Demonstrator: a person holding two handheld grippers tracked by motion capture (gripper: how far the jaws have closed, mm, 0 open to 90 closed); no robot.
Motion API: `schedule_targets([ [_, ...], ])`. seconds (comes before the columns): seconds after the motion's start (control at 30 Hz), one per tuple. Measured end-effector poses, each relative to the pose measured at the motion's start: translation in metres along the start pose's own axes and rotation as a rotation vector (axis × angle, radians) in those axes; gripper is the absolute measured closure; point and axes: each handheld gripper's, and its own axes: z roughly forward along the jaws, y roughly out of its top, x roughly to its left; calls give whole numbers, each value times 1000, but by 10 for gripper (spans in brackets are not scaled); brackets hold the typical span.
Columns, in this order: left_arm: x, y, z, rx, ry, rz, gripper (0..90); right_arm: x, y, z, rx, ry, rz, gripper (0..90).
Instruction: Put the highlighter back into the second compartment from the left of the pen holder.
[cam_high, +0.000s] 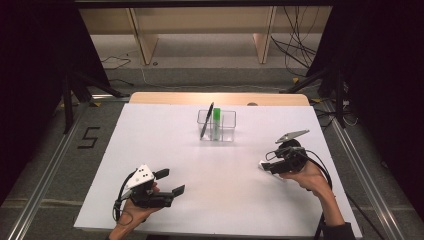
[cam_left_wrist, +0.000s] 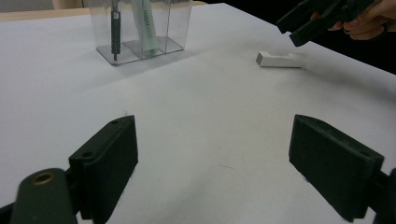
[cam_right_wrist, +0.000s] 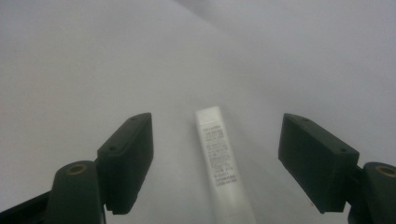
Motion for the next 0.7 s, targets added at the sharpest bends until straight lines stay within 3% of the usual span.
schedule_targets([
  [0.7,2,-1,0,5,6,-5,153,2,-5,2,125,-27,-61,274],
])
